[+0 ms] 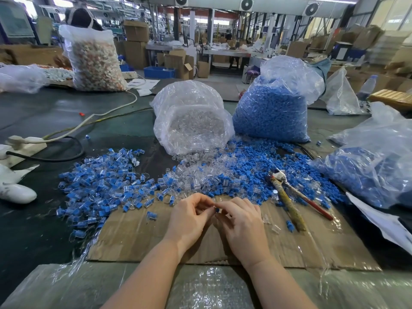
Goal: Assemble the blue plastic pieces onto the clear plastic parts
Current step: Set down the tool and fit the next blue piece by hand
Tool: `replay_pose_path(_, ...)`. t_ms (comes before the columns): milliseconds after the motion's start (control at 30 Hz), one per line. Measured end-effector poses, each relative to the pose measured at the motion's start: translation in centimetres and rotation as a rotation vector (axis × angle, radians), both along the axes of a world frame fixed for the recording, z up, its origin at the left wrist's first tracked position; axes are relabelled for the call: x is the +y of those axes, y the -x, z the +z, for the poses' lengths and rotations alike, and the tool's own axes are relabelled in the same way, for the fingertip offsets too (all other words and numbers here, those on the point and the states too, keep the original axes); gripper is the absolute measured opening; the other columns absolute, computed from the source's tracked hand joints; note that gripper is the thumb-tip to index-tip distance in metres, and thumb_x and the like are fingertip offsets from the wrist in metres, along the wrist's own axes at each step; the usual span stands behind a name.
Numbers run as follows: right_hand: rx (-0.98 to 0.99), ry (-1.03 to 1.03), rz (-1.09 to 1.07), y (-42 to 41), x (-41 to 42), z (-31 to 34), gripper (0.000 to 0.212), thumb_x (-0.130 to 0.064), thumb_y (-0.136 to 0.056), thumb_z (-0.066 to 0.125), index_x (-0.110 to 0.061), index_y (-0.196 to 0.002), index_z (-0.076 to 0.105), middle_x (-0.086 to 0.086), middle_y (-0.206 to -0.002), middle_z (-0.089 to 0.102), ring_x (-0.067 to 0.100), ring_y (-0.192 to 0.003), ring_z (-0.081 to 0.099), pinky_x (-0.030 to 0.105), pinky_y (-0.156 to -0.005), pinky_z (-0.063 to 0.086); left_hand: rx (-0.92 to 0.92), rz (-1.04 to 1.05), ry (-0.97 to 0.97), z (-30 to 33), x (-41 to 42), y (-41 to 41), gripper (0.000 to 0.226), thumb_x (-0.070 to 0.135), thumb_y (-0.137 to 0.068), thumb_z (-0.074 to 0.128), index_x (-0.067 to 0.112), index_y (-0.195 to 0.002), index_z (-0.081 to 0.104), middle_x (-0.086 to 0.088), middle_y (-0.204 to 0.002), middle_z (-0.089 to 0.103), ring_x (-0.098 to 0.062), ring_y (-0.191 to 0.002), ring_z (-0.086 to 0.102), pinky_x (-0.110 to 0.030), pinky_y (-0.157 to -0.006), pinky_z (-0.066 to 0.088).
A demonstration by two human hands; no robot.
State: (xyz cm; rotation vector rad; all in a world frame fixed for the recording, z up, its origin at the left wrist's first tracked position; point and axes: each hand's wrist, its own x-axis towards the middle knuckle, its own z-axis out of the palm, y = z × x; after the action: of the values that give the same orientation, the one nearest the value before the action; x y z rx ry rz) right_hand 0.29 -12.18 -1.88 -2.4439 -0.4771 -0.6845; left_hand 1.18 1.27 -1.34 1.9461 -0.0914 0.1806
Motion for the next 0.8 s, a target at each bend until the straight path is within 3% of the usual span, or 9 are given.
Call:
replay_pose_path(200, 0.03, -0.083, -0.261, -0.9, -2.3, 1.1, 0.032, -0.019, -0.082, 0.069, -0.013, -0.113, 0.063, 0.0, -0.105, 0.062, 0.018, -0.098, 0.056, 0.033, -0.089, 0.037, 0.015, 0.02, 0.011, -0.1, 0.1, -0.1, 0.015, 0.008, -0.081, 0.068, 0.022, -0.079, 0.063, 0.003, -0.078, 0.066, -0.005, -0.071, 0.059, -0.009, -0.065, 0.046)
replay_pose_path(300, 0.222, 0.033, -0.551, -2.3, -5.3, 2.4, 0.042, -0.035, -0.09, 0.056, -0.016, -0.127, 0.05, 0.007, -0.12, 0.055, 0.022, -0.11, 0.05, 0.039, -0.097, 0.036, 0.02, 0.027, -0.003, -0.3, 0.1, -0.1, 0.015, 0.009, -0.081, 0.067, 0.023, -0.079, 0.063, 0.005, -0.078, 0.065, -0.002, -0.072, 0.058, -0.007, -0.065, 0.044)
replay_pose_path(400, 0.569, 0.242, -0.775, -3.5, -8.5, 3.3, 0.063, -0.058, -0.089, 0.042, -0.018, -0.136, 0.034, 0.015, -0.139, 0.039, 0.033, -0.125, 0.038, 0.049, -0.102, 0.03, 0.036, 0.024, -0.005, -0.2, 0.0, -0.2, 0.015, 0.009, -0.081, 0.067, 0.023, -0.079, 0.062, 0.005, -0.078, 0.065, -0.003, -0.071, 0.058, -0.009, -0.065, 0.046)
replay_pose_path(500, 0.791, 0.321, -0.78, -4.4, -10.3, 3.4, 0.078, -0.069, -0.081, 0.042, -0.022, -0.141, 0.026, 0.013, -0.149, 0.026, 0.035, -0.133, 0.028, 0.053, -0.103, 0.026, 0.054, 0.026, -0.004, -0.1, -0.1, -0.4, 0.015, 0.008, -0.081, 0.067, 0.022, -0.079, 0.062, 0.003, -0.078, 0.065, -0.005, -0.072, 0.058, -0.009, -0.064, 0.046)
replay_pose_path(667, 0.84, 0.306, -0.78, -5.2, -10.7, 3.7, 0.061, -0.049, -0.08, 0.052, -0.021, -0.132, 0.037, 0.013, -0.145, 0.029, 0.034, -0.131, 0.028, 0.052, -0.102, 0.025, 0.077, 0.028, 0.016, 0.1, 0.0, -0.5, 0.014, 0.007, -0.081, 0.067, 0.019, -0.079, 0.061, 0.002, -0.076, 0.065, 0.0, -0.065, 0.058, -0.008, -0.06, 0.045)
replay_pose_path(800, 0.852, 0.276, -0.749, -5.5, -10.6, 3.8, 0.058, -0.05, -0.081, 0.053, -0.02, -0.129, 0.038, 0.016, -0.141, 0.033, 0.036, -0.129, 0.03, 0.051, -0.102, 0.028, 0.141, 0.015, 0.125, 0.5, 0.2, -0.5, 0.008, 0.003, -0.083, 0.064, 0.011, -0.083, 0.063, -0.004, -0.069, 0.066, -0.002, -0.054, 0.059, -0.014, -0.054, 0.049)
